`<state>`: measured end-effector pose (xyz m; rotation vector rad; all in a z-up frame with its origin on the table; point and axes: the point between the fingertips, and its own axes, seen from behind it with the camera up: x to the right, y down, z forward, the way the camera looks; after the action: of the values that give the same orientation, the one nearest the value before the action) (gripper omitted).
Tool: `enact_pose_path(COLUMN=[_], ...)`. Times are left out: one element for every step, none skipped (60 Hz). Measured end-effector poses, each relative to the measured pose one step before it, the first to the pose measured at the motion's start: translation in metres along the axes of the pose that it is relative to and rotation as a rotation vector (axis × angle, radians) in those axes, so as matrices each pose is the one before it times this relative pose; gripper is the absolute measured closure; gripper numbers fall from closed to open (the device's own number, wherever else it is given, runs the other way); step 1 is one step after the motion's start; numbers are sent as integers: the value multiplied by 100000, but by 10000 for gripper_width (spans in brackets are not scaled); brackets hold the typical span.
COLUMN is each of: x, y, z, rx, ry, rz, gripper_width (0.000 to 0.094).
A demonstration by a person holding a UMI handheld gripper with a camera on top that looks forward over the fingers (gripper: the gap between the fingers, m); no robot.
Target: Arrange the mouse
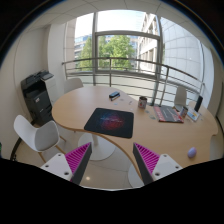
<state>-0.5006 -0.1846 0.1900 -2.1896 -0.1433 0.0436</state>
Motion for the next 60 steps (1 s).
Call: enact_pose_path(x=[112,143,202,267,351,382,276,623,552,632,732,813,846,930,1058,1051,1108,1162,1175,1215,1248,1334,1297,1808,1327,1239,1293,1286,1262,1265,1238,1195,1144,1104,1095,1024,997,1006,917,838,763,801,732,659,607,550,484,454,514,358,379,370,349,340,251,121,105,227,92,98], y=[166,215,234,302,311,320,408,396,401,501,487,529,562,595,626,643,693,723,726,595,539,519,545,539,448,408,380,379,384,350,315,264,252,175,61,108,82,87,10,-96,-149,-169,-205,-134,-178,-195,-224,-255,-206,-222,-269,-253,-249,-261,-308,-244,-291,-375,-250,-292], z=[4,9,13,20,9,19,-25,71,24,2,114,70,120,144,199,223,241,266,192,233,252,317,311,561,355,319,360,395,384,453,418,459,453,433,479,516,591,577,568,602,607,581,619,602,631,650,659,556,600,568,595,556,510,492,490,486,423,366,371,281], rx=[-374,-456,-487,-521,-478,-461,-380,-452,-521,-562,-573,-676,-659,-750,-844,-894,-965,-1059,-1001,-781,-581,-524,-510,-367,-292,-172,-145,-157,-198,-265,-283,-213,-170,30,151,162,31,-75,-92,83,252,386,314,187,148,158,171,197,194,165,133,135,138,82,40,-13,52,211,151,89], ry=[269,259,325,372,406,358,231,316,384,445,492,570,642,728,748,726,716,737,811,1009,1192,1289,1324,1223,1285,1254,1238,1330,1429,1494,1460,1325,1210,1084,997,1033,1001,955,839,721,645,665,652,537,392,288,167,171,135,107,120,133,215,322,195,-77,-240,-308,-158,-135], rz=[484,502,550,578,539,538,491,421,384,356,367,405,387,425,464,461,413,374,406,435,499,509,515,435,544,532,525,490,433,490,498,524,598,589,628,678,684,636,629,645,582,591,547,490,514,562,629,624,643,714,720,684,667,715,761,866,851,799,799,736], gripper_width=[89,89,89,87,87,87,87,88,87,88,87,89,88,88,88,88,90,90,90,89,89,88,88,89,88,89,88,89,88,88,88,87,88,87,88,88,87,89,87,89,89,89,88,88,88,88,88,89,88,89,89,89,88,91,90,90,90,87,87,86])
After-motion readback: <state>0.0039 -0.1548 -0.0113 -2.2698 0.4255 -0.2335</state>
